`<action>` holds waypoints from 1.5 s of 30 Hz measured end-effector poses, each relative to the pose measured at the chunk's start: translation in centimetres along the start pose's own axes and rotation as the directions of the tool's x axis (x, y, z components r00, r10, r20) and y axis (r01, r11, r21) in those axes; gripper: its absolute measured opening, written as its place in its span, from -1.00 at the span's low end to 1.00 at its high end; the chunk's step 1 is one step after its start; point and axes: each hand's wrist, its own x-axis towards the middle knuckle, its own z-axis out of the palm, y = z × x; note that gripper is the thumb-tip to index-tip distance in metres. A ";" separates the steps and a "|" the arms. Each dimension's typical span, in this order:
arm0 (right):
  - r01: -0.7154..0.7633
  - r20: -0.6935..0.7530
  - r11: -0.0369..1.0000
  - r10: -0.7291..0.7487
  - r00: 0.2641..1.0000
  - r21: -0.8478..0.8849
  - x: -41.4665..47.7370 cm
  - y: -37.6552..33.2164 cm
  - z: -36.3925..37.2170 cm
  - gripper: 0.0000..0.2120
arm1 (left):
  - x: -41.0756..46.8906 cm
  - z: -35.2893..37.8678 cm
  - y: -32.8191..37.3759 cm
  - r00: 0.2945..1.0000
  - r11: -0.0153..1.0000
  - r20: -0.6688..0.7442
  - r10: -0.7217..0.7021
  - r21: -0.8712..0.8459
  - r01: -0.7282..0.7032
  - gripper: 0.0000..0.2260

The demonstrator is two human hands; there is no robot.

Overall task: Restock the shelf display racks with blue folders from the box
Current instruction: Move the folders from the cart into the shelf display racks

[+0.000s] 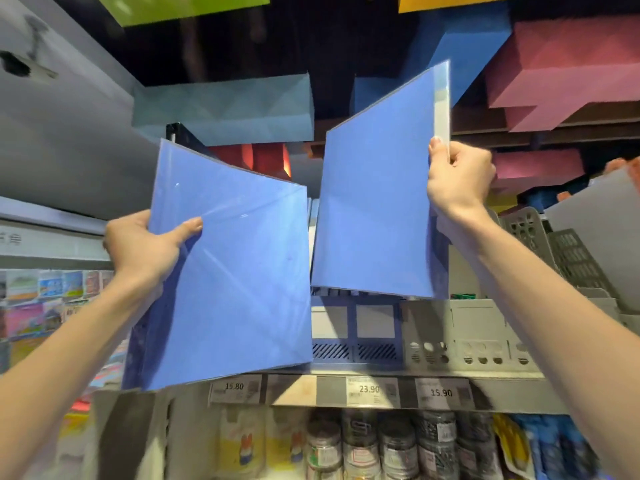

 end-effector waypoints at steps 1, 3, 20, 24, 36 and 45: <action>0.003 -0.018 1.000 -0.004 1.000 -0.011 0.1 -0.5 -0.1 -0.48 | 0.0 0.0 0.1 1.000 1.000 0.000 0.004 0.003 -0.004 -0.78; 0.022 -0.053 1.000 -0.023 0.998 -0.019 0.5 -1.4 0.1 -0.48 | 0.1 -0.1 0.3 1.000 1.000 0.000 0.020 0.017 -0.020 -0.80; -0.008 -0.025 1.000 0.008 1.000 0.003 -4.5 -1.9 11.7 -0.61 | 1.1 -0.1 -0.2 1.000 0.993 -0.024 -0.006 0.114 0.009 -0.81; -0.059 -0.012 0.998 0.059 0.998 0.034 -6.5 0.7 14.0 -0.57 | 0.8 0.1 -0.5 1.000 0.995 -0.018 -0.005 0.099 0.007 -0.80; 0.000 0.494 0.991 0.065 0.867 -0.130 -5.9 1.3 15.0 -0.67 | 1.9 0.2 -0.8 1.000 0.998 -0.015 0.008 0.068 -0.007 -0.83; 0.266 0.224 0.948 -0.224 0.948 -0.176 -4.3 -0.4 14.1 -0.69 | 2.1 0.2 -1.2 1.000 0.999 -0.006 0.008 0.038 -0.008 -0.84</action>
